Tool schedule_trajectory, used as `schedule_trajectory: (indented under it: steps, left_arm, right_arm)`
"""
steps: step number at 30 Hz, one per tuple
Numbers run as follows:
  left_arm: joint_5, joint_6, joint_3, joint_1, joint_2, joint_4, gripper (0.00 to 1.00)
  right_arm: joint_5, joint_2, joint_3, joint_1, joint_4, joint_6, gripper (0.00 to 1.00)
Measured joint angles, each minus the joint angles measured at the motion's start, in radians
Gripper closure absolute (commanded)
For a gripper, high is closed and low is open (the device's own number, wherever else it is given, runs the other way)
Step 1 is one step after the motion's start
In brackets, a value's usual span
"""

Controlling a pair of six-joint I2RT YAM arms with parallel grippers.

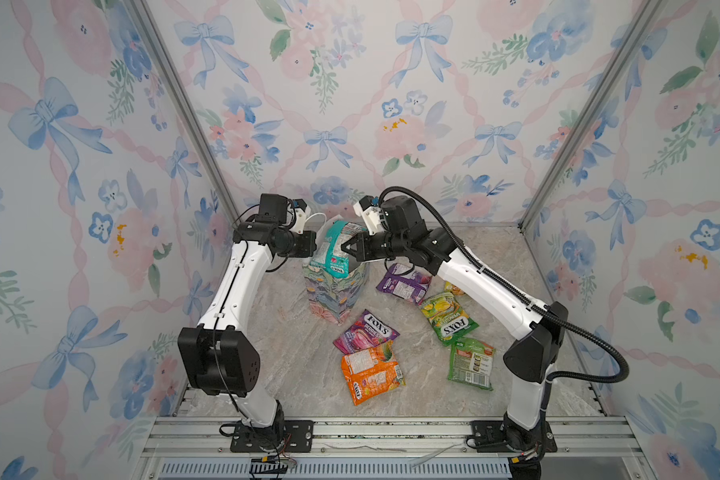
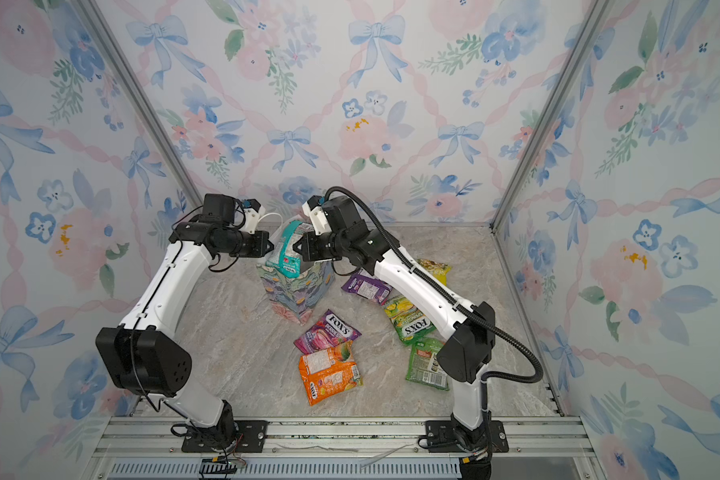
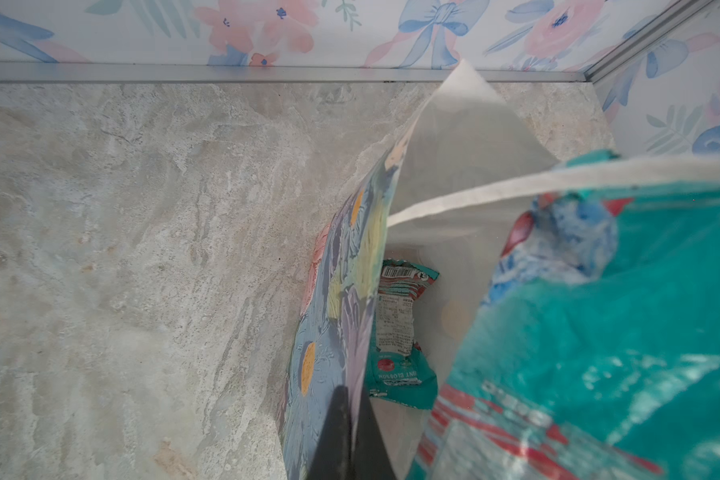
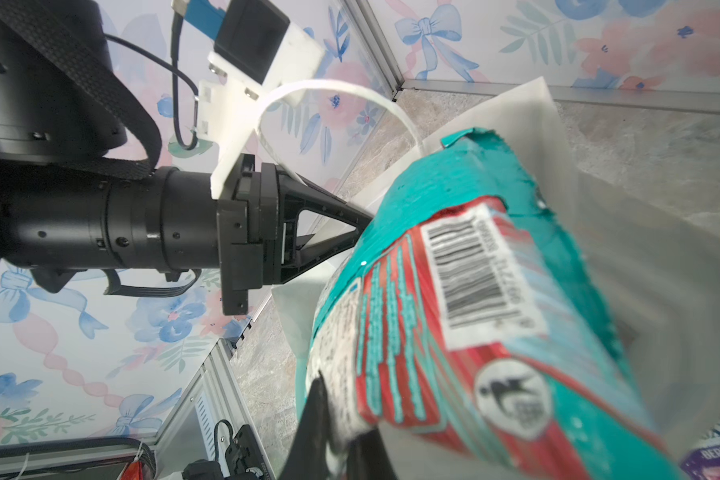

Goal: Place the snacks into the paper bag
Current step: 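Lower the second teal packet into the bag and open the right gripper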

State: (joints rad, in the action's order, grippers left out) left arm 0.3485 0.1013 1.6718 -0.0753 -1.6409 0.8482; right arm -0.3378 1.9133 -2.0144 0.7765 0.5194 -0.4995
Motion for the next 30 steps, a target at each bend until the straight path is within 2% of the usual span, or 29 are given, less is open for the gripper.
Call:
schedule_trajectory:
  steps: [21,23,26,28,30]
  left_arm:
    - [0.0,0.0,0.0,0.0,0.0,0.0,1.0]
    - [0.0,0.0,0.0,0.0,0.0,0.0,1.0]
    - [0.0,-0.003,0.0,0.0,0.0,0.0,1.0]
    - [0.0,-0.003,0.0,0.0,0.0,0.0,1.0]
    - [0.0,-0.003,0.0,0.0,0.0,0.0,1.0]
  right_arm:
    - [-0.029,0.045,0.011,-0.039,-0.035,-0.063,1.0]
    - [-0.029,0.049,0.011,-0.042,-0.036,-0.063,0.87]
    - [-0.027,0.053,0.011,-0.045,-0.04,-0.072,0.53]
    - [-0.023,0.053,0.011,-0.047,-0.045,-0.066,0.42]
    - [-0.013,0.053,0.011,-0.049,-0.049,-0.057,0.35]
